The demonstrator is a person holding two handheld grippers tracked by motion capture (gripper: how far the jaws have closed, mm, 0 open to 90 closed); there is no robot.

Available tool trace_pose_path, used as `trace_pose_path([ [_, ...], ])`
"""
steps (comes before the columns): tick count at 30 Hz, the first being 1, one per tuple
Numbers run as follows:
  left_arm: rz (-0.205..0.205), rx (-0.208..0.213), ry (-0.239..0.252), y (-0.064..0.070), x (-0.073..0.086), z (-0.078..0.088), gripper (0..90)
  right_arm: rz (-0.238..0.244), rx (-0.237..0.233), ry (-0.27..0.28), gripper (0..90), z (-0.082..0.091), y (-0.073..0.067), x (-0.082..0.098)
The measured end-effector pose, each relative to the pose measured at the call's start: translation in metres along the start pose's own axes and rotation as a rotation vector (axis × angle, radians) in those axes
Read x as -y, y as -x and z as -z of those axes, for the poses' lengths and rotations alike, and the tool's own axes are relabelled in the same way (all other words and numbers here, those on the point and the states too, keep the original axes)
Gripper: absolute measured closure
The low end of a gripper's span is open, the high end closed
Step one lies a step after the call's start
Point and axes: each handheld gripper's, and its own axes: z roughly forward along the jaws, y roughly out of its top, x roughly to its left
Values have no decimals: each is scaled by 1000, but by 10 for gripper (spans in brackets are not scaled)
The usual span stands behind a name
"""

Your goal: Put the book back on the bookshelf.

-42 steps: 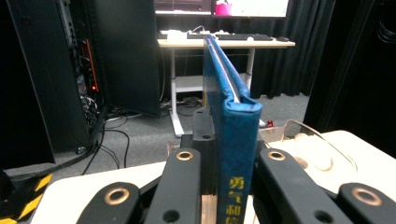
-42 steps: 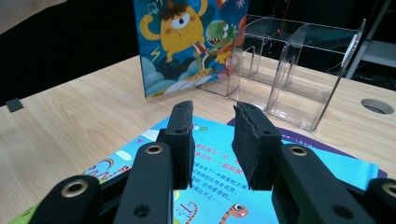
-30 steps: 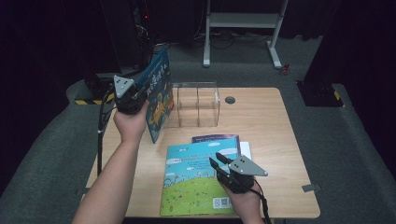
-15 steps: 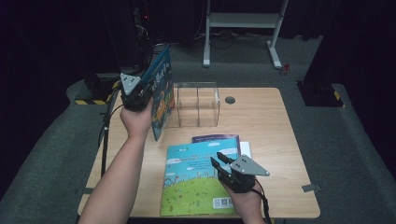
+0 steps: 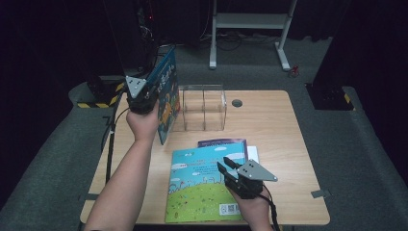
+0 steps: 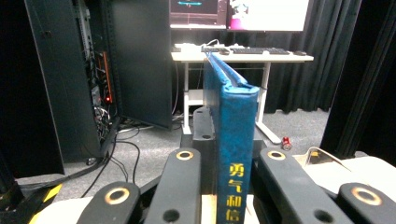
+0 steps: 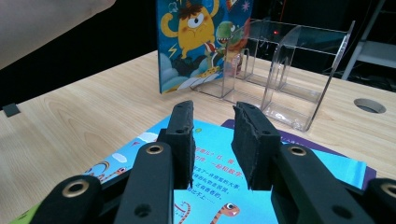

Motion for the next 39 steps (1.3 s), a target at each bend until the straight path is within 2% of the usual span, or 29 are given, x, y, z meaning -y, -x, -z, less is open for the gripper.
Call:
trace_pose_path([
  [9,4,-1,18,1,4,2,833,2,-1,-4,681,-1,-1,1],
  [21,-9,14,27,-2,18,19,823,16,-10,-11,680,-4,-5,1],
  [26,-12,7,31,-4,22,23,816,17,-14,-16,679,-6,-7,1],
  [39,-37,4,21,-8,25,26,741,18,-16,-17,679,-6,-8,2],
])
